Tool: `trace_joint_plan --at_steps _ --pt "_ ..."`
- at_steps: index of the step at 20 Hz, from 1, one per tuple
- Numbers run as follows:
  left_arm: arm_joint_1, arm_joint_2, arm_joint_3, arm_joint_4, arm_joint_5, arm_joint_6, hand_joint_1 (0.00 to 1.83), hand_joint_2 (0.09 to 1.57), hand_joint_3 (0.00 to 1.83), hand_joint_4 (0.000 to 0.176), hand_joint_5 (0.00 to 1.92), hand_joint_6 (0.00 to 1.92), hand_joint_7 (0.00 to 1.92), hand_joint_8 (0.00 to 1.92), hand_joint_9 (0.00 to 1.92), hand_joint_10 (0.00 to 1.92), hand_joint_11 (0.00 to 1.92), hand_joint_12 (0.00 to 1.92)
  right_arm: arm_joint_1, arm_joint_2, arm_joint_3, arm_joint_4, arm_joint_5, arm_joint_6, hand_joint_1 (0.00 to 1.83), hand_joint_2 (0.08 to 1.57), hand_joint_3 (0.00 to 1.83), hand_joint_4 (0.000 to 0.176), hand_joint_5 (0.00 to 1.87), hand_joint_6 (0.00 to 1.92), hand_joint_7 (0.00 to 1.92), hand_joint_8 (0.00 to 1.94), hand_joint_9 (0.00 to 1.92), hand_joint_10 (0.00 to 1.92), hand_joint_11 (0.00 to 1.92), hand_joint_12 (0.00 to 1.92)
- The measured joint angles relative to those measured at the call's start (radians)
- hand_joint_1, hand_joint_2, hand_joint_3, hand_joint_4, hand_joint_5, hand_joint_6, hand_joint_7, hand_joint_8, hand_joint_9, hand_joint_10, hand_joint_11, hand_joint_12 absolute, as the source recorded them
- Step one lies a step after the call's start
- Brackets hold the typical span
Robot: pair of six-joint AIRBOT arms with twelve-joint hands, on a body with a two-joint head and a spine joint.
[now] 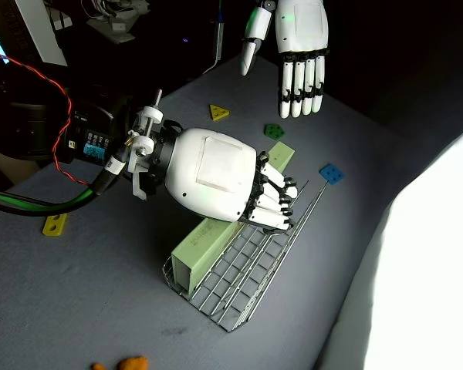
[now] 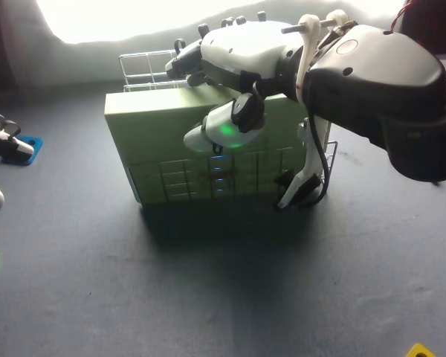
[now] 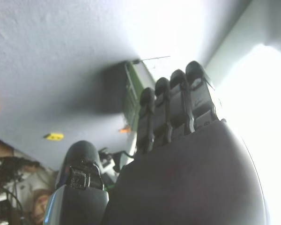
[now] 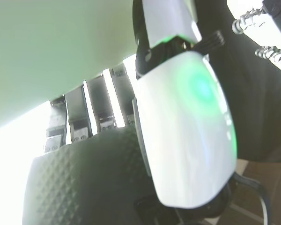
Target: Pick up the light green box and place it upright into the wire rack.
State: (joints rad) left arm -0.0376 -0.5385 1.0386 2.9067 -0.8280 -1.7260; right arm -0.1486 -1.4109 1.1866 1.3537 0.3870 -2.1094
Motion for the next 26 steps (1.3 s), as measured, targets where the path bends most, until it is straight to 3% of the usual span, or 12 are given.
trace_joint_plan --at_steps 8,11,15,16,21,22,26 --pt "0.0 0.0 0.0 0.001 0.0 0.0 0.0 1.26 0.0 0.0 0.16 0.01 0.17 0.0 0.11 0.01 0.0 0.23 0.082 0.096 -0.094 -0.007 -0.005 0.0 0.89 1.04 0.0 0.0 0.44 0.01 0.58 0.01 0.4 0.53 0.0 1.44" --pt "0.0 0.0 0.0 0.003 0.0 0.0 0.02 1.27 0.0 0.0 0.15 0.0 0.17 0.0 0.12 0.0 0.0 0.27 0.107 0.21 -0.195 -0.182 -0.005 0.08 0.89 1.03 0.0 0.0 0.41 0.0 0.57 0.0 0.39 0.54 0.0 1.46" --pt "-0.011 0.0 -0.003 -0.001 0.0 -0.002 0.02 1.27 0.0 0.0 0.15 0.0 0.17 0.0 0.12 0.0 0.0 0.28 0.082 0.327 -0.305 -0.234 0.009 0.109 0.89 1.03 0.0 0.0 0.41 0.0 0.57 0.0 0.39 0.54 0.0 1.47" --pt "-0.018 0.0 -0.003 0.003 -0.002 -0.003 0.02 1.27 0.0 0.0 0.15 0.0 0.17 0.0 0.12 0.0 0.0 0.28 0.063 0.368 -0.33 -0.307 -0.011 0.175 0.89 1.03 0.0 0.0 0.41 0.0 0.57 0.0 0.39 0.54 0.0 1.47" --pt "-0.019 0.0 -0.003 0.005 -0.001 -0.003 0.02 1.27 0.0 0.0 0.15 0.0 0.17 0.0 0.12 0.0 0.0 0.28 0.066 0.531 -0.401 -0.4 -0.019 0.232 0.89 1.03 0.0 0.0 0.41 0.0 0.57 0.0 0.39 0.54 0.0 1.47" --pt "-0.019 0.0 -0.003 0.006 -0.001 -0.003 0.02 1.27 0.0 0.0 0.15 0.0 0.17 0.0 0.12 0.0 0.0 0.28 0.056 0.56 -0.403 -0.483 -0.02 0.294 0.89 1.03 0.0 0.0 0.41 0.0 0.57 0.0 0.39 0.54 0.0 1.47" --pt "-0.021 0.0 -0.006 0.005 0.001 -0.003 0.0 1.27 0.0 0.0 0.18 0.01 0.18 0.0 0.13 0.0 0.0 0.32 0.054 0.622 -0.422 -0.559 -0.044 0.357 0.87 1.05 0.0 0.0 0.46 0.02 0.56 0.0 0.37 0.55 0.0 1.43"
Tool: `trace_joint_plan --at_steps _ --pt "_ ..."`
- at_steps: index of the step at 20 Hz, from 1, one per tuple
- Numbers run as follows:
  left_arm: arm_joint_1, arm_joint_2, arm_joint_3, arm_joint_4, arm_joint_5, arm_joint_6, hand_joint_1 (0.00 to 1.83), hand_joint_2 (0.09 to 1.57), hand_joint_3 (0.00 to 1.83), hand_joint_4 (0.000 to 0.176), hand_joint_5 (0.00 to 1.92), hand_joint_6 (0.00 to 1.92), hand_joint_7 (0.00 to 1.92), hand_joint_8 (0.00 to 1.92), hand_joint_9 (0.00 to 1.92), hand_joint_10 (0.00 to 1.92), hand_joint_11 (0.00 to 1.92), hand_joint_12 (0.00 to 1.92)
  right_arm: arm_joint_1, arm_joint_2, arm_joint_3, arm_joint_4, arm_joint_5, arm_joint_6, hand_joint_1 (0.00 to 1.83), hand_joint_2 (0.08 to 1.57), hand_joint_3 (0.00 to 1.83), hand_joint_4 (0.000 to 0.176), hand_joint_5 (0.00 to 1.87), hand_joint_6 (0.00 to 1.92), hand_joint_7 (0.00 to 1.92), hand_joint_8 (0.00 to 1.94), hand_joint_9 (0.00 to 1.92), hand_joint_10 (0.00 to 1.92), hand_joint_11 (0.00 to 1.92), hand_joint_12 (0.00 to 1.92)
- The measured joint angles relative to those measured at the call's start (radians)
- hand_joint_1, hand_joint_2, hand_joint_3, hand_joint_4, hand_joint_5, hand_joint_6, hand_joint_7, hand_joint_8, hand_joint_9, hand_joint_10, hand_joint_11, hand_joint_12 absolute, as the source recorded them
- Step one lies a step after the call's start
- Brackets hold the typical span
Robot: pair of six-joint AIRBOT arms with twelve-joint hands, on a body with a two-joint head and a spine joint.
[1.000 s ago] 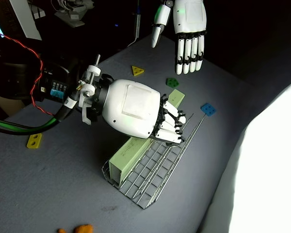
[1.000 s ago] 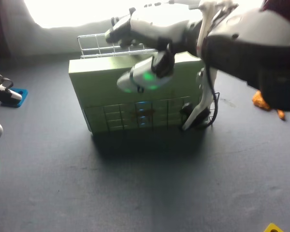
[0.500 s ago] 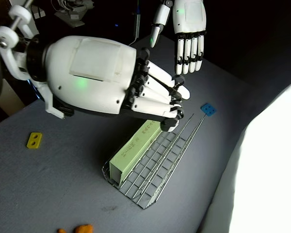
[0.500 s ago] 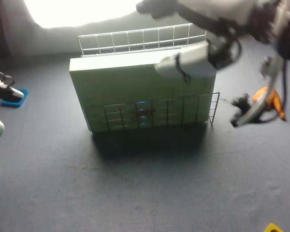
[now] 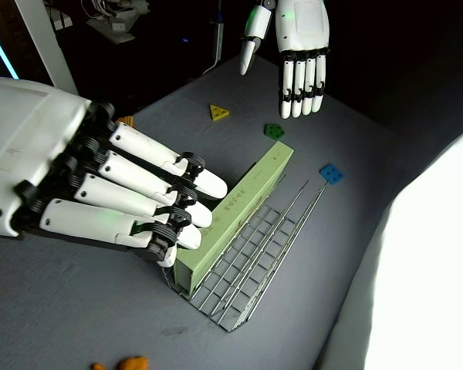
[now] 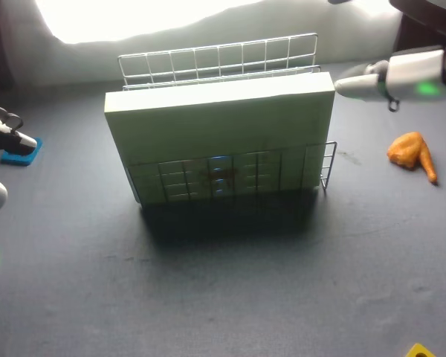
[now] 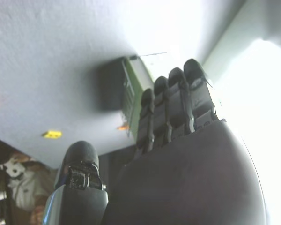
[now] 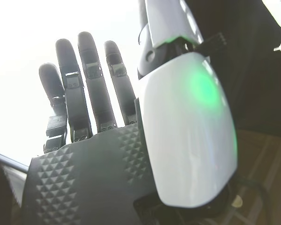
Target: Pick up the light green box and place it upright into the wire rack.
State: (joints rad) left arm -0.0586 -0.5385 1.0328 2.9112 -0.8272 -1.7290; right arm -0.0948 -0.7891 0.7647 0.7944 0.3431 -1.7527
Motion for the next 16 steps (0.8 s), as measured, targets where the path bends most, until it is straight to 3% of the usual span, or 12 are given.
trace_joint_plan --at_steps 1,2,3,4,6,12,16 --pt "0.0 0.0 -0.001 0.0 -0.003 0.0 0.0 1.27 0.0 0.0 0.18 0.01 0.18 0.0 0.13 0.0 0.0 0.32 0.0 0.019 -0.012 -0.013 -0.016 0.001 0.87 1.05 0.0 0.0 0.46 0.02 0.56 0.0 0.37 0.55 0.0 1.43" --pt "0.0 0.0 0.0 0.003 -0.005 0.0 0.04 1.25 0.0 0.0 0.42 0.03 0.5 0.01 0.41 0.04 0.0 0.8 0.0 0.027 -0.019 -0.023 -0.021 0.002 0.42 1.11 0.01 0.0 0.65 0.11 0.73 0.07 0.43 0.7 0.0 1.53" --pt "0.0 0.0 -0.001 0.0 -0.002 0.0 0.14 1.26 0.01 0.0 0.67 1.43 0.81 1.42 0.74 1.54 0.59 1.7 0.0 0.034 -0.025 -0.029 -0.024 0.001 0.22 1.19 0.02 0.0 0.98 1.35 1.13 1.4 1.05 1.68 0.98 1.84" --pt "0.0 0.0 -0.003 -0.001 0.0 0.0 0.15 1.25 0.01 0.0 0.75 1.82 0.91 1.82 0.88 1.85 0.79 1.88 0.0 0.034 -0.025 -0.03 -0.026 0.002 0.19 1.21 0.01 0.0 1.03 1.81 1.22 1.83 1.25 1.87 1.28 1.91" --pt "0.0 0.0 -0.013 -0.001 0.0 0.0 0.16 1.25 0.0 0.0 0.77 1.92 0.94 1.92 0.92 1.92 0.84 1.92 0.001 0.033 -0.029 -0.032 -0.032 0.002 0.19 1.21 0.01 0.0 1.04 1.92 1.24 1.94 1.3 1.92 1.35 1.92" --pt "0.0 0.0 -0.019 0.006 0.0 -0.004 0.16 1.25 0.0 0.0 0.77 1.92 0.94 1.92 0.92 1.92 0.84 1.92 0.0 0.032 -0.035 -0.102 -0.042 0.031 0.19 1.21 0.01 0.0 1.04 1.92 1.24 1.94 1.3 1.92 1.36 1.92" --pt "0.0 0.0 -0.009 0.011 0.0 -0.004 0.16 1.25 0.0 0.0 0.77 1.92 0.94 1.92 0.92 1.92 0.84 1.92 -0.011 0.035 -0.031 -0.451 -0.05 0.309 0.19 1.22 0.01 0.0 1.04 1.92 1.24 1.94 1.3 1.92 1.36 1.92"
